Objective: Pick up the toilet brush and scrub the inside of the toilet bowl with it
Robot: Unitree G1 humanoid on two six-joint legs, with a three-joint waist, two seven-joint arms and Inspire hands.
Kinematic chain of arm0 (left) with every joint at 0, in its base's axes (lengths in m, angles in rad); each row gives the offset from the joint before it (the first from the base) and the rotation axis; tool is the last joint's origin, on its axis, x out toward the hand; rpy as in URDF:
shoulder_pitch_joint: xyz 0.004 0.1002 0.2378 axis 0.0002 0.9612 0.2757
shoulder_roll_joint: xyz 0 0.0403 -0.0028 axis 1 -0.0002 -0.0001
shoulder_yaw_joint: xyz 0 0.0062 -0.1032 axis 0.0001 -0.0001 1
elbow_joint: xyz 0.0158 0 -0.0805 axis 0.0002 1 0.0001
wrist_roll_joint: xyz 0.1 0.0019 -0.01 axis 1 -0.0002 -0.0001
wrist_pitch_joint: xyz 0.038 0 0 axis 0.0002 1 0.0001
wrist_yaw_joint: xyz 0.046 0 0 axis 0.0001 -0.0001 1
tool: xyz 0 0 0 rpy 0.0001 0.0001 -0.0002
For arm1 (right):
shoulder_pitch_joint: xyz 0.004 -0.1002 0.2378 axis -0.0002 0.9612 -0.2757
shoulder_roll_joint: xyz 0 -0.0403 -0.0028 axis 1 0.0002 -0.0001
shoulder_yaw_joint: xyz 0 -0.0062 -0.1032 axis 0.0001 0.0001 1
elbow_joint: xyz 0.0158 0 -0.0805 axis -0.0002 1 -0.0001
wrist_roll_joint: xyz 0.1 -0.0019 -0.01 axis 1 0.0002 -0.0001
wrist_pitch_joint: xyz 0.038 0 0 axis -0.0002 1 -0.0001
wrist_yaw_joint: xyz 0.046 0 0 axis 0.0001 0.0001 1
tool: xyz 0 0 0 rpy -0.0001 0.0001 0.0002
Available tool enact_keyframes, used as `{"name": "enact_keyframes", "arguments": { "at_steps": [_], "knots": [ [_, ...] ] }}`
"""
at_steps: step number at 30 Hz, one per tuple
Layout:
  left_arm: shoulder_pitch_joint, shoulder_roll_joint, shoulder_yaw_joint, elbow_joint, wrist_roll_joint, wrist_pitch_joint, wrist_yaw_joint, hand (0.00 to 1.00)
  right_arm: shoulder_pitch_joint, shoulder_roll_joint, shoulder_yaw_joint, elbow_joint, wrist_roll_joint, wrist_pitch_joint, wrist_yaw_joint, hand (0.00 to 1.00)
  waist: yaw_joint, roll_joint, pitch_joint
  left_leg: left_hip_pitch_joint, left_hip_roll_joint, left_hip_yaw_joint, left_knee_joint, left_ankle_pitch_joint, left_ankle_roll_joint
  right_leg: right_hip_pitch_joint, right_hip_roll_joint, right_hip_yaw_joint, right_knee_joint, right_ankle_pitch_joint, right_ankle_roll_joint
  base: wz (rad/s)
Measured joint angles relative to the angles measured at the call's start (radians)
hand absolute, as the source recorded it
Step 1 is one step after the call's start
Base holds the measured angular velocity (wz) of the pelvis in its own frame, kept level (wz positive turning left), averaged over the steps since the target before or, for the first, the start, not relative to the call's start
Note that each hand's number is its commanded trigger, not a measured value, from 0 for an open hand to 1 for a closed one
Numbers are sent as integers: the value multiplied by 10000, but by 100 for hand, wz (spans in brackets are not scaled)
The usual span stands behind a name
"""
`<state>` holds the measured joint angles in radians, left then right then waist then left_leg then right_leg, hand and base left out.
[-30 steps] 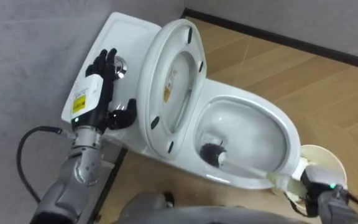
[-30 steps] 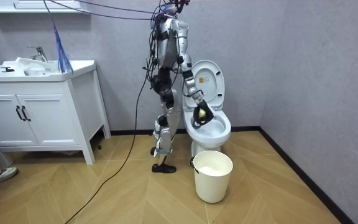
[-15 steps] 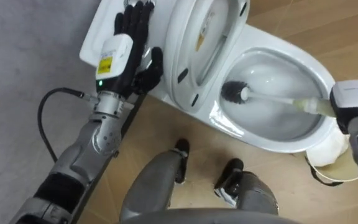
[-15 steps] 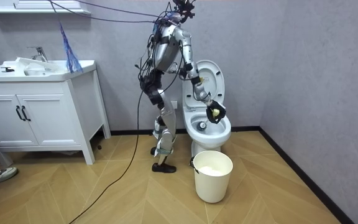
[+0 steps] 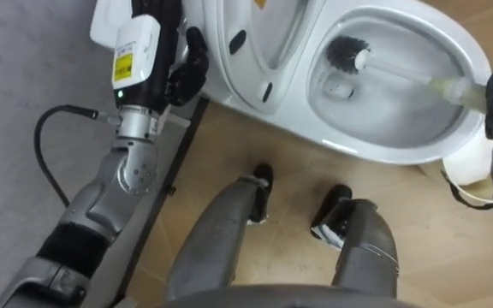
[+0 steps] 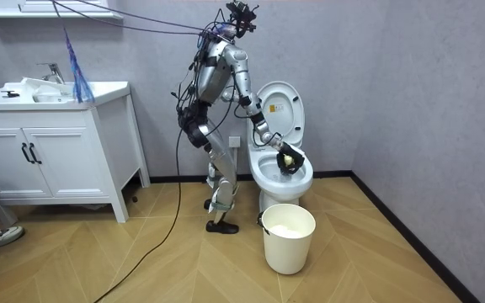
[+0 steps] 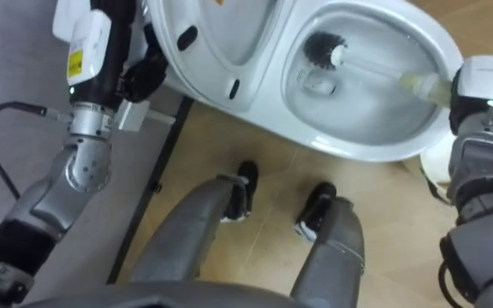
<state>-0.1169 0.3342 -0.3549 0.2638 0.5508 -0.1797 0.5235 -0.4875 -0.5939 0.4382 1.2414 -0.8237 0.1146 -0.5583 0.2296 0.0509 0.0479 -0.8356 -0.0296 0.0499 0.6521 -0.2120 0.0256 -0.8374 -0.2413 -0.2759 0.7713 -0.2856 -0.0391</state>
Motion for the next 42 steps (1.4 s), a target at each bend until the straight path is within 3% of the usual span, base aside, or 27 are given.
{"name": "enact_keyframes", "arguments": {
  "at_steps": [5,7,14,17,22,26,29,31,32,34,39,41,42],
  "knots": [
    [110,0,-127,-44,-22,43,151,0,119,-207,218,4,-1153,283,-44,100,107,200,-24,-34,20,110,-36,4,-4,-112,-4,35,51,1,-27,-1],
    [118,-6,-309,-147,-26,77,157,0,458,-414,603,-2,-1664,328,-43,100,279,286,-68,-102,34,129,-23,4,-5,-172,-11,17,53,-26,-36,2],
    [451,-6,-456,-84,-81,137,178,0,1434,-354,884,-691,-2035,953,67,100,262,656,-258,-23,100,202,-19,0,1,10,139,-18,-186,-55,17,0],
    [468,-22,-518,72,-110,221,211,0,1898,-242,911,-821,-2008,988,80,100,252,710,-262,225,185,280,-239,-1,-1,230,253,-19,-402,-45,27,-4],
    [534,5,-847,413,-824,234,784,0,1996,-72,1103,-863,-1604,1205,9,100,260,1009,-217,431,392,333,-531,-1,-71,478,535,-9,-825,110,-26,-12],
    [571,55,-978,407,-894,283,1132,0,1600,-9,1396,-455,-276,997,-126,100,264,987,-203,369,354,338,-571,49,-135,288,561,137,-760,97,-45,-1],
    [660,172,-932,251,-884,306,1314,0,1021,-23,1333,59,702,558,-189,100,181,810,-141,200,254,565,-579,86,-97,-127,283,291,-392,21,-79,0],
    [668,526,-895,-145,-886,410,1324,0,340,-48,975,509,1439,375,-208,100,41,699,-112,-178,163,579,-420,131,-76,-582,120,355,-36,-65,-93,16],
    [674,600,-865,-277,-885,462,1324,0,157,-63,831,546,1574,365,-213,100,13,634,-101,-296,163,588,-351,137,-76,-712,121,393,23,-65,-96,0],
    [676,801,-714,-657,-880,609,1395,0,-452,-302,494,564,1713,118,-335,100,-143,249,-24,-538,68,635,-224,165,-82,-1111,-15,528,384,-107,-156,3],
    [454,879,-612,-711,-793,668,1401,0,-809,-511,500,505,1519,84,-589,100,-325,-104,58,-593,129,568,58,181,-69,-1030,23,485,442,-98,-164,2],
    [410,879,-560,-711,-667,698,1401,0,-760,-457,498,266,1142,118,-630,100,-343,-121,70,-607,175,573,70,200,-38,-1021,40,476,404,-53,-156,-5],
    [368,860,-565,-697,-674,716,1379,0,-676,-390,499,4,982,185,-629,100,-309,-49,25,-608,178,592,76,206,-29,-1013,73,477,354,2,-157,-12]
  ]
}}
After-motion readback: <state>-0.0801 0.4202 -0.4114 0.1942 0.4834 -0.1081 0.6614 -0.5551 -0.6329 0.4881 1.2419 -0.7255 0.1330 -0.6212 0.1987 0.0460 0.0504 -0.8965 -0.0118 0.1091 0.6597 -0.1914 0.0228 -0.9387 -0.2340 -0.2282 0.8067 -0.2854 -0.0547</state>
